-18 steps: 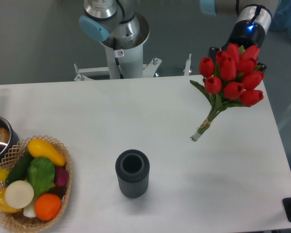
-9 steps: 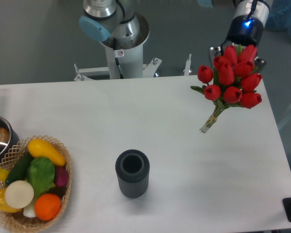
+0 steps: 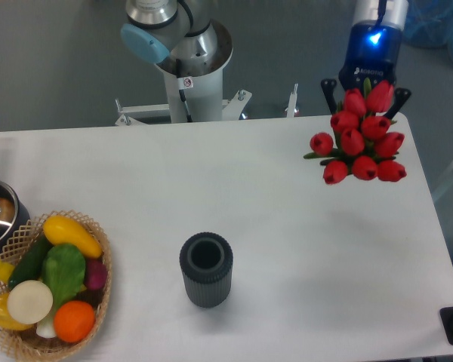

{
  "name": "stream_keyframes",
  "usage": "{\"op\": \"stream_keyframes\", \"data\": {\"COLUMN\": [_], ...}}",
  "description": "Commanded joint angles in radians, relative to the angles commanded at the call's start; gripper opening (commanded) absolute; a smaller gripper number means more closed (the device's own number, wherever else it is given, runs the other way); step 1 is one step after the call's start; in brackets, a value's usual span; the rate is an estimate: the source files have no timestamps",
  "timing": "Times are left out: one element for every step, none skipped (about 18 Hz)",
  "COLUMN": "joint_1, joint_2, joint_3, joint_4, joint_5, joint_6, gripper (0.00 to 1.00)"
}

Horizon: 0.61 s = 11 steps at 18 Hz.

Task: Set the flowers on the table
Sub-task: 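Hold the red tulip bouquet and swing it so the blooms hang downward, then lower the held tulip bouquet toward the table beside the black container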

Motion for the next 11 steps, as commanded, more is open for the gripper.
{"op": "stream_keyframes", "data": {"joint_1": [0.0, -0.002, -0.003, -0.005, -0.008, -0.018, -0.026, -0.037, -0.054, -0.061, -0.072], "joint_2": [-0.003, -0.009, -0.012, -0.021, -0.032, -0.047, -0.066, -0.084, -0.103, -0.126, -0.159], "joint_3": [-0.003, -0.003, -0.003, -0.003, -0.005, -0.002, 0.0, -0.002, 0.002, 0.005, 0.009], "joint_4": [-0.002, -0.006, -0.008, -0.011, -0.012, -0.014, -0.015, -0.017, -0.018, -0.018, -0.021], "joint_5": [0.038, 0.074, 0.101, 0.131, 0.161, 0.193, 0.22, 0.237, 0.241, 0.241, 0.241], "joint_6": [0.0, 0.0, -0.002, -0.003, -0.002, -0.002, 0.0, 0.006, 0.009, 0.008, 0.006], "gripper": [0.29, 0.29, 0.29, 0.29, 0.29, 0.29, 0.29, 0.29, 0.29, 0.29, 0.29]}}
